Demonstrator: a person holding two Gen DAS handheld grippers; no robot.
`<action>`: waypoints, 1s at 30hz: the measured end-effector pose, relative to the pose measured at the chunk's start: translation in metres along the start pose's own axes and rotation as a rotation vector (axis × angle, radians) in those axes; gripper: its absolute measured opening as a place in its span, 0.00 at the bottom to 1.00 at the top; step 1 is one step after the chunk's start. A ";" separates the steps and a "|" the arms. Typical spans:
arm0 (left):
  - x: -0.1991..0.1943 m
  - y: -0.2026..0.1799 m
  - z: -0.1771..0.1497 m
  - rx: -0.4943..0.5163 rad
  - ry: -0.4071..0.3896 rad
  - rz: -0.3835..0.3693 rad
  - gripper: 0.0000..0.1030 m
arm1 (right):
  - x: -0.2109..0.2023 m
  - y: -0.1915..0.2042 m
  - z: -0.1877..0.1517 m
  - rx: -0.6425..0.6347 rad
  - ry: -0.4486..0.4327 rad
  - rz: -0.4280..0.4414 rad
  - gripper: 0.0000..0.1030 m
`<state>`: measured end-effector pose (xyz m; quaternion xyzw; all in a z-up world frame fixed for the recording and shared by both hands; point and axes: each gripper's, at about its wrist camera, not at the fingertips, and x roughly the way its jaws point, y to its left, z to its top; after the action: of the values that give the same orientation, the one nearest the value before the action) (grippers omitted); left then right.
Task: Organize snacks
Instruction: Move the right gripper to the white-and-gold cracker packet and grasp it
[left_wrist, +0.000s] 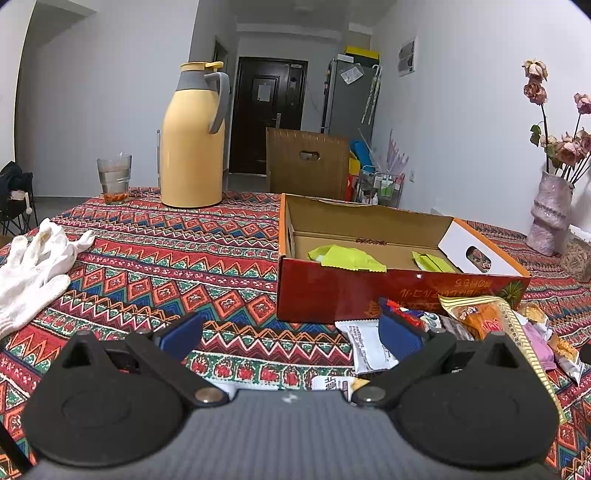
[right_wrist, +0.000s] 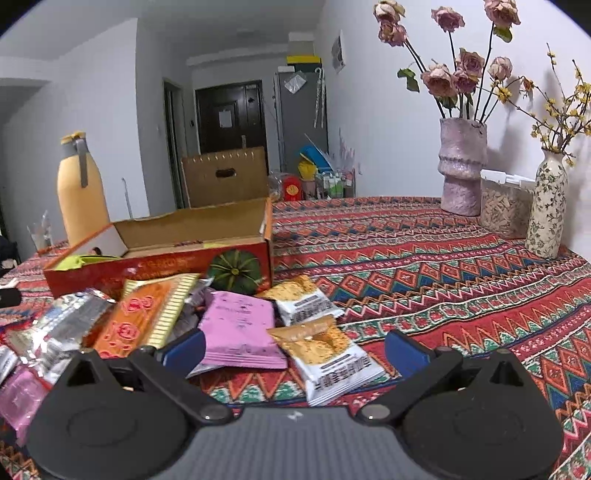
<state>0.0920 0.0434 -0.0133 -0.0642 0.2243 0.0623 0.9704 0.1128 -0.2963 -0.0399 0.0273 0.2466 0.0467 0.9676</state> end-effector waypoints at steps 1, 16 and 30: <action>0.000 0.001 0.000 -0.005 0.002 0.000 1.00 | 0.005 -0.002 0.002 -0.011 0.016 -0.010 1.00; 0.009 0.005 -0.003 -0.036 0.046 0.007 1.00 | 0.062 -0.028 0.007 -0.082 0.219 0.037 0.79; 0.012 0.008 -0.003 -0.055 0.057 0.007 1.00 | 0.046 -0.028 0.003 -0.058 0.158 0.036 0.43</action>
<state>0.1000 0.0518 -0.0218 -0.0917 0.2504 0.0700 0.9613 0.1569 -0.3195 -0.0616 -0.0001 0.3202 0.0731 0.9445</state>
